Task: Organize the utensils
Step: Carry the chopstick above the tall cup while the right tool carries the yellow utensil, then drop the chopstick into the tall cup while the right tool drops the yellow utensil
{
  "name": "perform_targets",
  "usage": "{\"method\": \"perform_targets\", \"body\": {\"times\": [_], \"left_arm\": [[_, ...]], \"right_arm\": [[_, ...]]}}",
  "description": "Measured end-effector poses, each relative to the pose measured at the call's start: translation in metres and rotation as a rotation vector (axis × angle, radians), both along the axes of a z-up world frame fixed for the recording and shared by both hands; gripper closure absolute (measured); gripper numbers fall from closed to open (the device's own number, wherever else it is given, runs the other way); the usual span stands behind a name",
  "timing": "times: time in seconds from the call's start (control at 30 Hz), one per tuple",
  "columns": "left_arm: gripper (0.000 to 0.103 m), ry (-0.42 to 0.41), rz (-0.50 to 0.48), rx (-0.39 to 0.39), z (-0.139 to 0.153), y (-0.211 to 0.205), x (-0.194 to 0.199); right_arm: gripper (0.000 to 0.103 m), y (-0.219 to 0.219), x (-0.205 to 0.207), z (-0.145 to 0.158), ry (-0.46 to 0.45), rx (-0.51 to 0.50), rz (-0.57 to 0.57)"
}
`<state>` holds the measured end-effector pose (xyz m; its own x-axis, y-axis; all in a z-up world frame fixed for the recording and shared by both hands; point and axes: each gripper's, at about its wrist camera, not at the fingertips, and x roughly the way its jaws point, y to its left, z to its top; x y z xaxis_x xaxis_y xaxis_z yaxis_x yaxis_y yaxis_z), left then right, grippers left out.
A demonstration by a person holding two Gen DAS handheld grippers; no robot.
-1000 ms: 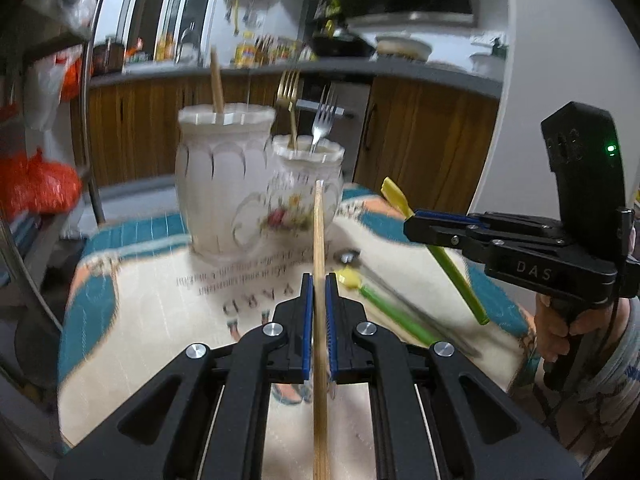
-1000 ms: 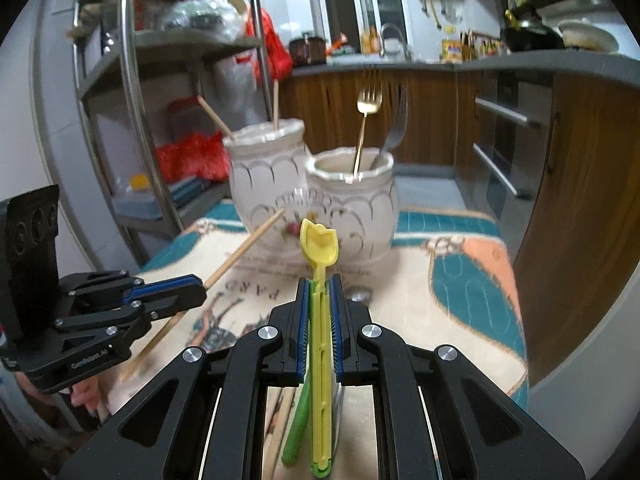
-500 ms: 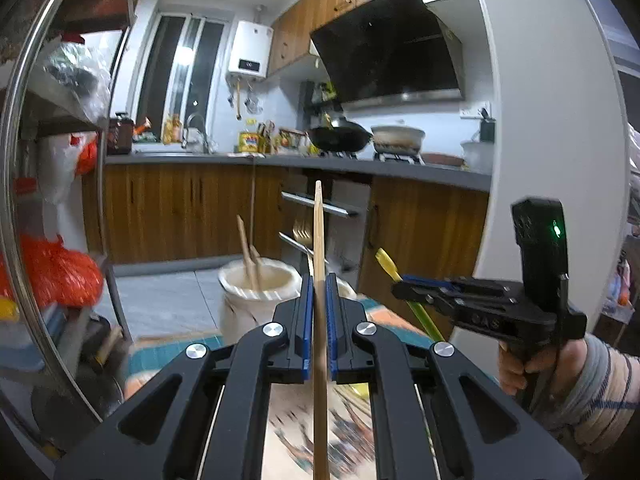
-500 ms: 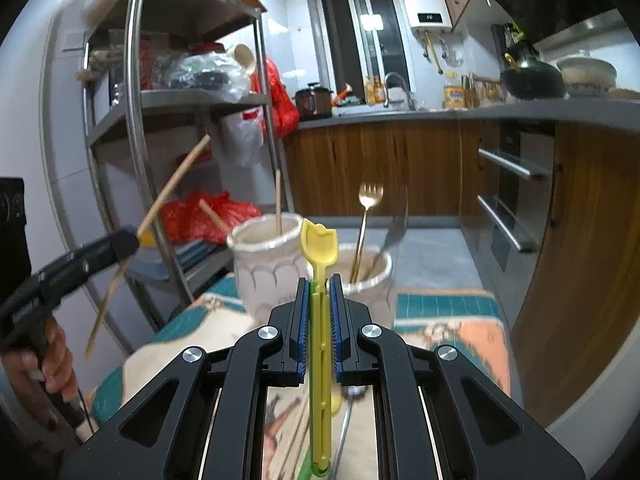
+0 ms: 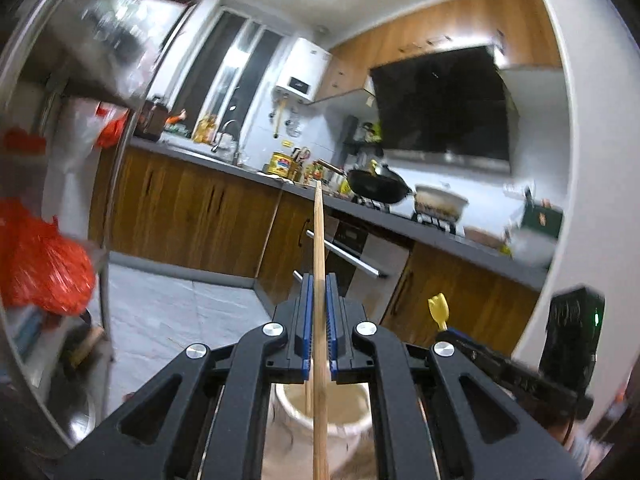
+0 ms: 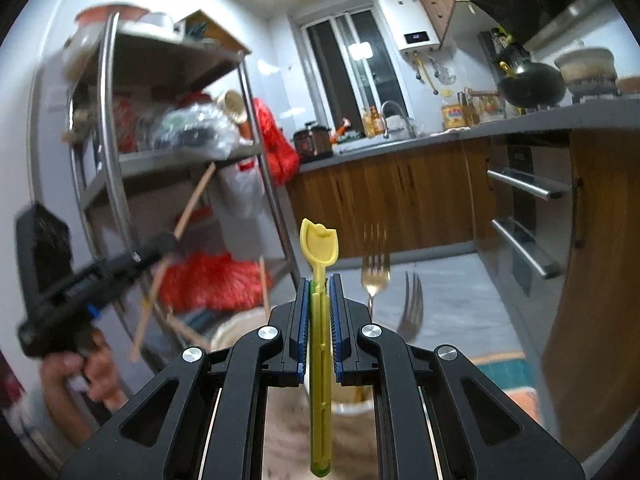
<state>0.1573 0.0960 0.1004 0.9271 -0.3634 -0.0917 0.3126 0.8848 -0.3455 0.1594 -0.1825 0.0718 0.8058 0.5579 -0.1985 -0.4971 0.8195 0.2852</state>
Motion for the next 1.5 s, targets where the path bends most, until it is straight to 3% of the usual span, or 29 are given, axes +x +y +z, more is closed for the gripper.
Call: {"method": "perform_targets", "body": {"times": [0.1, 0.47, 0.63, 0.93, 1.33, 1.43, 1.5], "left_arm": [[0.097, -0.019, 0.018, -0.06, -0.002, 0.002, 0.02], [0.097, -0.046, 0.017, -0.043, -0.022, -0.016, 0.062], [0.097, -0.034, -0.015, -0.052, -0.034, -0.01, 0.069], [0.097, 0.003, -0.041, 0.061, -0.031, -0.007, 0.048], [0.097, 0.058, 0.032, 0.163, -0.039, -0.01, 0.019], [0.097, 0.056, 0.046, 0.177, -0.038, -0.011, 0.016], [0.096, 0.054, 0.061, 0.182, -0.035, -0.01, 0.013]], "right_arm": [[0.092, 0.001, 0.016, -0.001, -0.006, 0.048, -0.012], [0.092, 0.011, 0.049, -0.028, -0.03, 0.082, -0.053], [0.092, 0.017, 0.054, -0.036, -0.008, 0.044, -0.061], [0.092, 0.02, 0.049, -0.045, 0.073, -0.038, -0.048], [0.092, 0.036, 0.031, -0.058, 0.091, -0.164, -0.03], [0.078, 0.037, 0.028, -0.057, 0.088, -0.171, -0.029], [0.063, 0.035, 0.024, -0.053, 0.069, -0.169, -0.037]]}}
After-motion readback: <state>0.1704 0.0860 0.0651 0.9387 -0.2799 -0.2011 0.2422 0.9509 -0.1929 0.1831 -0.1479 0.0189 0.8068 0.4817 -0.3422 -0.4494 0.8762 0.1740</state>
